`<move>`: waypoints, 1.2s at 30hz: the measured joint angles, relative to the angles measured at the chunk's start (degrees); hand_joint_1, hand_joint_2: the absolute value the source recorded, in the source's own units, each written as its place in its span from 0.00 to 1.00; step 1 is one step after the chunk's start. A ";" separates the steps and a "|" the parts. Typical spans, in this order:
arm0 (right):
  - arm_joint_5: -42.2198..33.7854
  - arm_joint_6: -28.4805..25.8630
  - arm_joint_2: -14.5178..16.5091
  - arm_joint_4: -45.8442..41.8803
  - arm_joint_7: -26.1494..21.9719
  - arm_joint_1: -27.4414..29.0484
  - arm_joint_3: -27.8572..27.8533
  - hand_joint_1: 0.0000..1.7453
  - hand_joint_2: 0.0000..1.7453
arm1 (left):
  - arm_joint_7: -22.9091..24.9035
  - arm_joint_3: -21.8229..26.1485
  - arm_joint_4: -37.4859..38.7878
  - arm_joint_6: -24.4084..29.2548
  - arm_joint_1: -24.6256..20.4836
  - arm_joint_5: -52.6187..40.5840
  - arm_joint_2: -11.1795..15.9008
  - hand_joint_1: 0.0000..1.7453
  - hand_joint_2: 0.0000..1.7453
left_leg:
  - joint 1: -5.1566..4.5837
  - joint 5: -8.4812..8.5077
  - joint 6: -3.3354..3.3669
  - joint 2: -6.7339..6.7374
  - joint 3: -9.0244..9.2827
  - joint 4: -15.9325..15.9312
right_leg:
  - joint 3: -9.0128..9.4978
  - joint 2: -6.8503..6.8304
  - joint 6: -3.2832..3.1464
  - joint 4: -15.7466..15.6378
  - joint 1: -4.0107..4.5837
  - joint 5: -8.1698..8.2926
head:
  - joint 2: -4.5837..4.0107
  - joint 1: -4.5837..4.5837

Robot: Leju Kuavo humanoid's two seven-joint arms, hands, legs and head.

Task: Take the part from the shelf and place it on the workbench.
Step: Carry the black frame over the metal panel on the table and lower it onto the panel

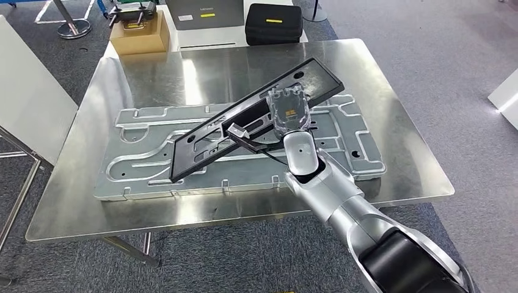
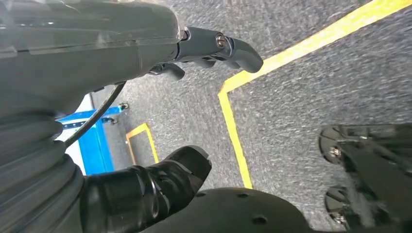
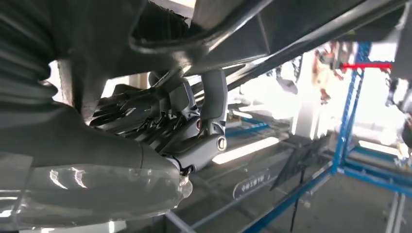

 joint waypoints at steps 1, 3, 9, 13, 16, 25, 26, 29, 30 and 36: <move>0.26 0.53 0.06 0.85 0.14 -0.30 -0.01 0.92 1.00 | -0.01 0.01 0.00 -0.02 -0.03 0.00 0.02 0.00 1.00 | -0.19 -0.17 0.15 -0.05 0.34 -0.80 | -0.13 0.01 0.24 0.03 -0.01 -0.02 | 0.00 0.01; 0.49 1.19 0.14 2.23 0.39 -0.74 -0.03 0.92 1.00 | -0.02 0.01 -0.01 -0.08 -0.05 0.00 -0.07 0.00 1.00 | -0.15 -0.04 0.45 0.03 0.48 -1.31 | -0.20 0.02 0.76 -0.08 -0.09 -0.07 | 0.00 -0.01; 0.56 1.72 0.18 4.79 0.52 -1.75 -0.15 0.92 1.00 | -0.03 0.03 -0.03 -0.20 -0.10 0.00 -0.18 0.00 1.00 | 0.41 0.12 1.49 0.50 1.17 -2.17 | -7.37 -0.20 2.48 14.57 -1.01 -6.73 | 0.00 0.21; 0.45 1.78 0.20 5.74 0.52 -1.81 -0.20 0.92 1.00 | -0.03 0.03 -0.04 -0.38 -0.05 0.00 -0.19 0.00 1.00 | 0.78 -0.23 0.96 0.44 1.45 -1.92 | -4.55 -0.49 3.17 7.49 -1.89 -1.26 | 0.00 0.21; -0.25 2.49 0.40 6.14 0.40 -2.03 -0.54 0.92 1.00 | -0.12 0.07 -0.04 -0.46 -0.08 0.03 -0.20 0.00 1.00 | 0.62 -0.43 -0.16 0.28 1.37 -1.65 | -1.20 -0.55 2.73 0.35 -1.59 0.74 | 0.00 0.17; -8.11 12.27 2.43 8.28 -3.92 -2.05 -4.16 0.92 1.00 | -1.08 1.20 -0.04 -0.58 0.52 0.66 -0.18 0.00 1.00 | 0.67 -7.82 -1.32 0.21 -5.79 14.02 | -0.84 -0.21 -0.31 -0.37 -0.85 1.07 | 0.00 0.11; -9.02 13.52 2.62 8.60 -4.33 -2.08 -4.46 0.92 1.00 | -1.20 1.32 -0.04 -0.62 0.65 0.69 -0.18 0.00 1.00 | 0.59 -6.96 -1.11 0.21 -5.65 13.69 | -0.78 -0.07 -0.39 -0.30 -0.65 1.02 | 0.00 0.11; -11.52 16.87 3.32 9.32 -5.50 -2.51 -5.02 0.92 1.00 | -1.68 1.80 -0.04 -0.75 0.93 0.74 -0.02 0.00 1.00 | 0.05 -1.73 0.27 0.19 -0.66 3.39 | -0.53 0.56 -0.49 -0.16 -0.13 0.90 | 0.00 0.12; -12.38 17.82 3.50 9.54 -5.95 -2.72 -5.08 0.92 1.00 | -1.91 2.02 -0.03 -0.79 0.91 0.74 0.09 0.00 1.00 | -0.18 -0.91 0.68 0.20 0.74 0.53 | -0.55 0.76 -0.37 -0.13 -0.06 0.91 | 0.00 0.12; -21.04 26.14 4.99 11.08 -9.24 -3.25 -6.46 0.00 0.00 | -3.24 2.90 -0.02 -0.89 0.74 0.69 0.26 0.00 1.00 | 0.02 0.16 1.62 0.24 2.48 -3.25 | -1.58 0.45 1.38 1.85 -0.25 -0.62 | 0.00 0.16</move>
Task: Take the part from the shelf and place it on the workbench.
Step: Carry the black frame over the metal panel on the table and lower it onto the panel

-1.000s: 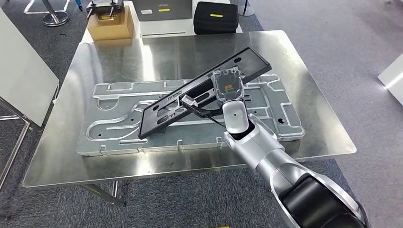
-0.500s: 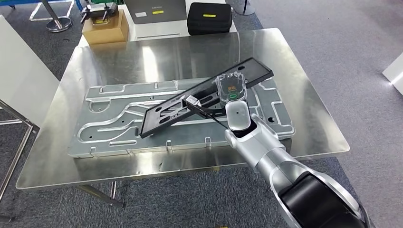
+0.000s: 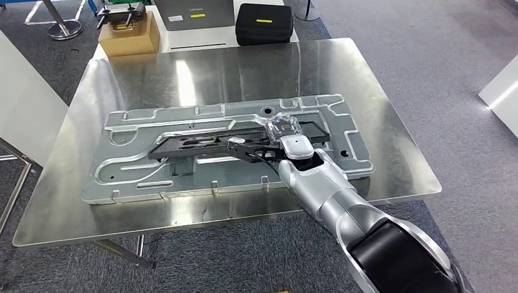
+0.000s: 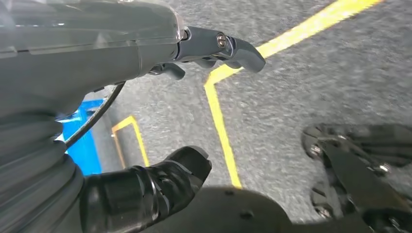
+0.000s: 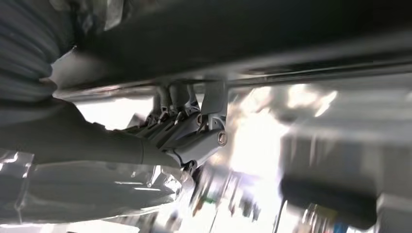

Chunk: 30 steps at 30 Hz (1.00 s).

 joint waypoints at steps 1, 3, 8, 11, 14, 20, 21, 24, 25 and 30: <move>-1.36 1.26 0.14 0.30 -0.34 -0.11 -0.34 0.00 0.00 | -0.21 0.05 0.01 -0.04 0.05 -0.08 0.02 0.00 0.75 | 0.11 0.17 0.11 0.05 0.09 -0.25 | -1.30 -0.22 0.26 2.83 -0.17 -1.67 | 0.00 0.01; -3.05 2.56 0.27 0.88 -0.69 -0.20 -0.78 0.00 0.00 | -0.64 0.16 0.02 -0.06 0.11 -0.19 0.09 0.00 0.25 | 0.15 0.24 0.25 0.04 0.01 -0.30 | -4.92 -0.38 0.78 10.33 -0.63 -5.06 | 0.00 0.01; -6.01 3.26 0.42 1.90 -1.10 -0.34 -1.14 0.00 0.00 | -0.97 1.26 0.02 -0.08 0.14 0.52 0.15 0.00 0.00 | 0.53 -0.31 -0.64 -0.05 -0.01 0.42 | -1.83 -0.75 1.73 3.62 -1.66 0.10 | 0.00 0.02; -7.18 3.30 0.67 2.12 -1.30 -0.65 -1.16 0.00 0.00 | -1.04 1.82 0.02 -0.12 0.05 0.55 0.28 0.00 0.00 | 0.40 -0.68 -1.85 -0.10 -0.25 0.95 | 0.73 -0.71 0.94 -1.71 -1.34 1.32 | 0.00 -0.01; -8.09 3.30 0.81 2.36 -1.32 -0.76 -1.16 0.00 0.00 | -1.11 2.40 0.04 -0.15 0.04 0.58 0.33 0.00 0.00 | 0.69 -1.11 -2.80 -0.11 -0.35 1.19 | 0.84 -0.66 -0.44 -2.11 -1.31 1.65 | 0.00 -0.02; -9.69 3.32 1.13 2.94 -1.29 -0.93 -1.16 0.00 0.00 | -1.24 3.19 0.04 -0.18 0.12 0.84 0.60 0.00 0.00 | 0.66 -8.15 -3.05 -0.13 -7.70 17.28 | 1.00 -0.74 -1.61 -2.47 -0.84 1.84 | 0.00 -0.04; -9.89 3.33 1.15 3.06 -1.26 -0.91 -1.16 0.00 0.00 | -1.26 3.35 0.04 -0.21 0.17 0.88 0.61 0.00 0.00 | 0.61 -6.88 -2.85 -0.13 -7.15 16.02 | 1.04 -0.71 -1.63 -2.44 -0.72 1.82 | 0.00 -0.04; -10.56 3.33 1.21 3.22 -1.04 -1.03 -1.16 0.00 0.00 | -1.40 3.81 0.05 -0.38 0.20 0.93 0.75 0.00 0.00 | 0.26 -1.69 -1.87 -0.12 -1.89 4.78 | 1.13 -0.62 -1.50 -2.29 -0.41 1.72 | 0.00 -0.03; -10.74 3.33 1.20 3.26 -0.94 -1.09 -1.16 0.00 0.00 | -1.46 3.90 0.05 -0.42 0.18 0.99 0.81 0.00 0.00 | 0.09 -1.02 -1.64 -0.12 -0.75 2.34 | 1.06 -0.60 -1.30 -2.25 -0.32 1.73 | 0.00 -0.03; -11.63 3.34 1.20 3.36 -0.67 -1.38 -1.16 0.00 0.00 | -1.49 4.52 0.07 -0.43 0.23 1.59 0.79 0.00 0.00 | 0.11 -0.21 -0.53 0.02 0.02 0.35 | 0.46 -0.60 0.20 -1.18 -0.30 0.74 | 0.00 0.01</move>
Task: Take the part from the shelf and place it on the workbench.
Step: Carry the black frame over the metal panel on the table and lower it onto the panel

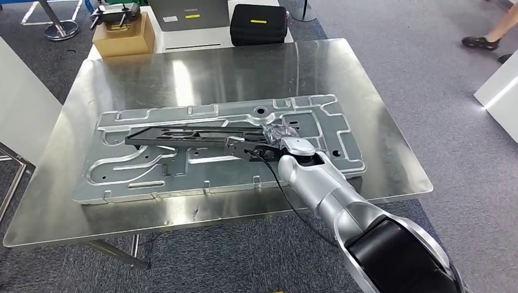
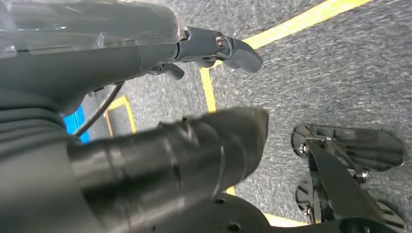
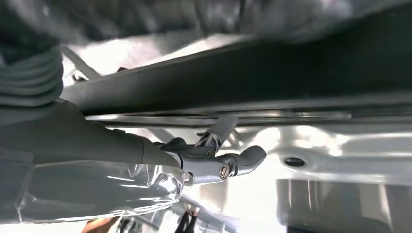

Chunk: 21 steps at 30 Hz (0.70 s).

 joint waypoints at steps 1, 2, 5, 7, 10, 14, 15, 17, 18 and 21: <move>-0.08 0.00 -0.01 0.02 0.02 -0.11 0.00 0.00 0.00 | 0.01 0.14 0.00 0.00 0.03 0.03 -0.03 0.00 0.00 | 0.14 0.30 0.32 0.08 0.05 -0.26 | -0.92 -0.05 0.24 2.21 -0.05 -1.56 | 0.00 0.03; -0.18 0.01 -0.02 0.06 0.04 -0.15 0.00 0.00 0.00 | 0.02 0.30 0.00 -0.01 0.04 0.07 -0.05 0.00 0.00 | 0.11 0.48 0.50 0.15 -0.04 -0.28 | -2.32 -0.09 0.43 5.57 -0.19 -3.61 | 0.00 0.04; -0.67 0.10 -0.04 0.36 0.18 0.02 0.00 0.00 0.00 | 0.07 0.78 0.02 -0.21 0.10 0.31 -0.05 0.00 0.00 | 0.09 0.65 0.66 0.14 -0.57 0.00 | -6.14 -0.14 0.92 14.70 -0.51 -7.44 | 0.00 0.04; -1.07 0.13 -0.06 0.50 0.29 0.03 0.00 0.00 0.00 | 0.10 0.93 0.04 -0.42 0.20 0.48 -0.08 0.00 0.00 | 0.10 0.64 0.60 0.12 -0.86 0.42 | -4.10 -0.17 0.97 11.34 -0.74 -4.95 | 0.00 0.04; -1.31 0.14 -0.03 0.52 0.31 -0.26 0.00 0.00 0.00 | 0.10 1.12 0.04 -0.53 0.13 0.56 -0.14 0.00 0.00 | -0.08 0.64 -0.05 0.07 -1.36 1.09 | 1.31 -0.19 0.54 0.86 -0.68 -0.92 | 0.00 0.05; -1.48 0.24 0.03 0.55 0.36 -0.38 0.00 0.00 0.00 | 0.10 1.28 0.07 -0.50 0.20 0.59 -0.14 0.00 0.00 | -0.02 0.99 -1.56 0.01 -2.03 1.40 | 1.36 -0.17 -0.81 -0.74 -0.43 0.22 | 0.00 0.03; -1.57 0.25 0.07 0.55 0.37 -0.44 0.00 0.00 0.00 | 0.10 1.30 0.08 -0.51 0.26 0.61 -0.15 0.00 0.00 | 0.05 -0.03 -1.86 -0.01 -2.50 2.49 | 1.13 -0.23 -1.30 -0.96 -0.51 0.68 | 0.00 0.01; -1.80 0.26 0.21 0.55 0.36 -0.57 0.00 0.00 0.00 | 0.10 1.37 0.11 -0.55 0.29 0.64 -0.19 0.00 0.00 | 0.10 -4.31 -2.26 -0.06 -4.37 7.75 | 0.32 -0.39 -2.02 -1.28 -0.64 1.63 | 0.00 -0.04; -1.90 0.26 0.27 0.56 0.36 -0.60 0.00 0.00 0.00 | 0.10 1.43 0.11 -0.59 0.27 0.66 -0.21 0.00 0.00 | 0.08 -6.86 -2.38 -0.07 -5.49 11.34 | -0.27 -0.41 -2.20 -1.30 -0.57 2.07 | 0.00 -0.05; -2.19 0.27 0.31 0.71 0.35 -0.56 0.00 0.00 0.00 | 0.05 1.88 0.11 -0.72 0.23 0.70 -0.20 0.00 0.00 | 0.07 -9.84 -2.42 -0.07 -5.60 16.31 | -2.16 -0.43 -2.19 -1.19 -0.35 3.46 | 0.00 -0.05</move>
